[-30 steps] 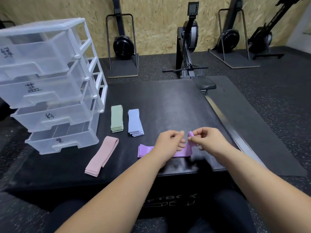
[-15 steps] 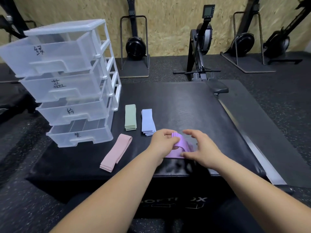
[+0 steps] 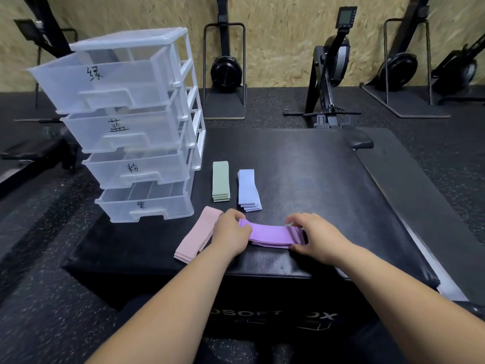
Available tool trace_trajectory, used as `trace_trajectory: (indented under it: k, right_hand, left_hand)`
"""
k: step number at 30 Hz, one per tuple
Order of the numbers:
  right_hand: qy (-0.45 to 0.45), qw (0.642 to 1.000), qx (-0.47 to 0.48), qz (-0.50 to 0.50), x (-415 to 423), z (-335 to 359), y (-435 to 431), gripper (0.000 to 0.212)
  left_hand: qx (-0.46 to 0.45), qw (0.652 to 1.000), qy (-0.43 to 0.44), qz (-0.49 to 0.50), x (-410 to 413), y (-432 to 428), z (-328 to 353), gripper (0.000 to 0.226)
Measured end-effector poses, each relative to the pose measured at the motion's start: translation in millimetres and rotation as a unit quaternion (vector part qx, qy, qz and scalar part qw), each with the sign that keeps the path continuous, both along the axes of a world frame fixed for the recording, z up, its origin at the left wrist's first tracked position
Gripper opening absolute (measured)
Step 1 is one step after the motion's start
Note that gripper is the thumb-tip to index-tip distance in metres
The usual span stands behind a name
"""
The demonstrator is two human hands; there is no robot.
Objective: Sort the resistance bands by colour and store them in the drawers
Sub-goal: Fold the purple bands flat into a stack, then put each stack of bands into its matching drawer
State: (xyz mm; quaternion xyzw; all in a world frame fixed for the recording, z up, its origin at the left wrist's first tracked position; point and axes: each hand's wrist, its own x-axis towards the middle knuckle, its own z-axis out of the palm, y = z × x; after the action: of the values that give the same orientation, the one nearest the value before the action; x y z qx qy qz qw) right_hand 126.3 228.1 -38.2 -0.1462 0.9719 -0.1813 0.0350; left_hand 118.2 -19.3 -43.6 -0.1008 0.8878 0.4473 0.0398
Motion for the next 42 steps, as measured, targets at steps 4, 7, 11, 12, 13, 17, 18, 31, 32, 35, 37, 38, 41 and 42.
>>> trace_trajectory:
  k: [4, 7, 11, 12, 13, 17, 18, 31, 32, 35, 37, 38, 41, 42]
  right_hand:
    - [0.02, 0.999, 0.022, 0.021, 2, -10, 1, 0.04]
    - [0.022, 0.999, 0.029, 0.029, 4, -15, 1, 0.041]
    - [0.02, 0.999, -0.014, -0.037, 4, -15, -1, 0.02]
    - [0.011, 0.998, -0.012, -0.062, 2, -16, -2, 0.022]
    - [-0.004, 0.996, -0.006, -0.087, 1, -17, -4, 0.031]
    - [-0.069, 0.982, -0.016, -0.175, -8, -16, -10, 0.056]
    - [-0.083, 0.978, -0.028, -0.19, -10, -14, -12, 0.053]
    - [-0.03, 0.933, -0.357, -0.026, -27, 56, -24, 0.044]
    - [-0.025, 0.928, -0.37, -0.038, -31, 59, -24, 0.043]
    - [-0.039, 0.912, -0.399, -0.083, -44, 54, -22, 0.041]
    - [-0.066, 0.908, -0.398, -0.115, -51, 42, -24, 0.041]
    - [-0.08, 0.909, -0.39, -0.124, -53, 34, -26, 0.04]
    - [-0.076, 0.952, -0.271, -0.124, -55, 5, -33, 0.039]
    - [-0.064, 0.968, -0.215, -0.115, -54, -2, -35, 0.039]
  left_hand:
    - [-0.115, 0.991, 0.042, -0.058, 0, -1, -15, 0.025]
    - [-0.25, 0.96, 0.067, -0.108, 1, 7, -18, 0.034]
    - [-0.368, 0.895, 0.191, -0.166, -5, 10, -20, 0.029]
    - [-0.373, 0.882, 0.206, -0.199, -7, 10, -21, 0.022]
    - [-0.379, 0.873, 0.207, -0.227, -9, 10, -21, 0.019]
    - [-0.396, 0.869, 0.176, -0.24, -10, 11, -18, 0.023]
    - [-0.39, 0.873, 0.171, -0.238, -10, 12, -18, 0.023]
    - [0.022, 0.964, 0.026, -0.265, -23, -1, 4, 0.038]
    - [0.068, 0.966, 0.009, -0.25, -22, -3, 7, 0.036]
    - [0.193, 0.959, -0.041, -0.202, -14, -8, 17, 0.036]
    - [0.228, 0.956, -0.07, -0.169, -7, -7, 19, 0.036]
    - [0.218, 0.961, -0.08, -0.149, -3, -6, 17, 0.037]
    - [0.045, 0.988, -0.073, -0.127, 1, -1, 2, 0.041]
    - [-0.012, 0.989, -0.065, -0.131, 2, 1, -2, 0.041]
